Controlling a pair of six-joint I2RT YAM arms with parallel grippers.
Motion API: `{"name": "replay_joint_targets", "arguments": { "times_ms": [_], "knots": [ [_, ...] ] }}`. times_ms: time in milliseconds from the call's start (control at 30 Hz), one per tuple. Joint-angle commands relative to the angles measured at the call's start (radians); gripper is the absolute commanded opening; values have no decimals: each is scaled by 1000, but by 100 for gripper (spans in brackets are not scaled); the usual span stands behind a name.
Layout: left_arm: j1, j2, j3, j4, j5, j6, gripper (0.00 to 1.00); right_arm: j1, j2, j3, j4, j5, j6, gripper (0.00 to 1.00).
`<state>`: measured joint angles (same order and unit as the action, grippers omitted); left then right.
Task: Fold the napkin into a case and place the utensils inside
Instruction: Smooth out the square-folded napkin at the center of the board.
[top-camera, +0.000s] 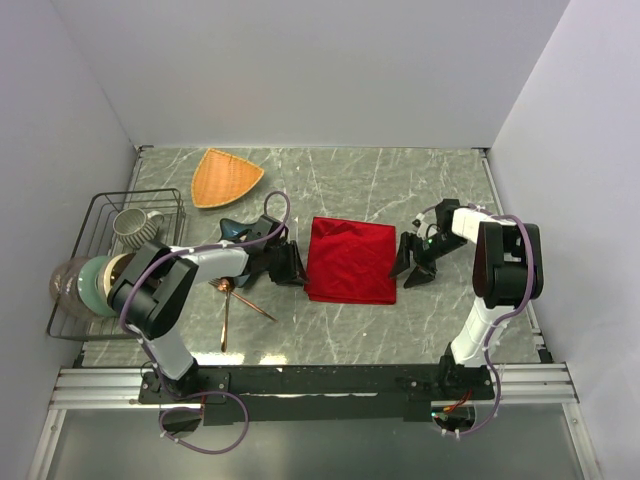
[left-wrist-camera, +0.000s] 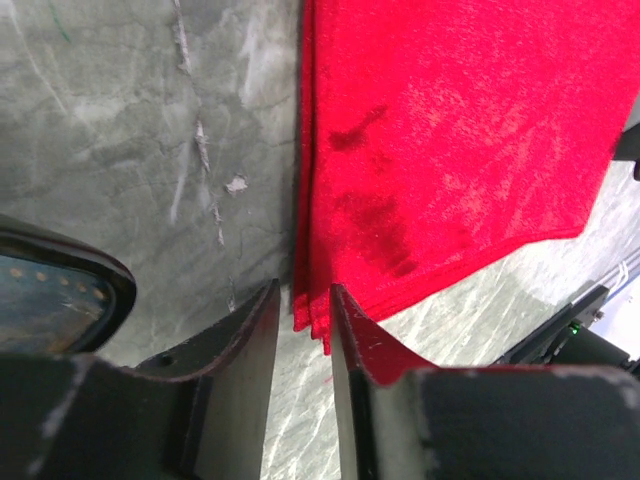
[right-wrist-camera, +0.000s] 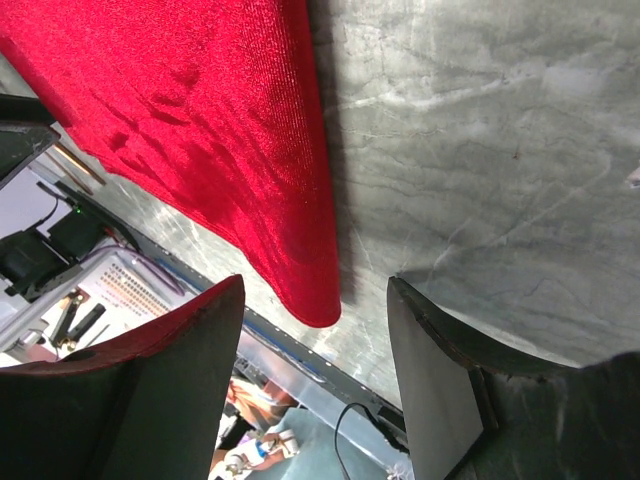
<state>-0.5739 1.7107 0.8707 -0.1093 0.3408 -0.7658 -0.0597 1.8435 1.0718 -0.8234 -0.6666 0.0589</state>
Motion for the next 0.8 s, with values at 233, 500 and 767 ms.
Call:
{"name": "replay_joint_targets", "arguments": {
  "times_ms": [233, 500, 767],
  "knots": [
    [-23, 40, 45, -7, -17, -26, 31, -8, 13, -9, 10, -11, -1, 67],
    [-29, 24, 51, -35, -31, -27, 18, -8, 17, -9, 9, -11, 1, 67],
    [-55, -28, 53, -59, 4, -44, 1, -6, 23, -12, 13, -8, 2, 67]
  ]
}}
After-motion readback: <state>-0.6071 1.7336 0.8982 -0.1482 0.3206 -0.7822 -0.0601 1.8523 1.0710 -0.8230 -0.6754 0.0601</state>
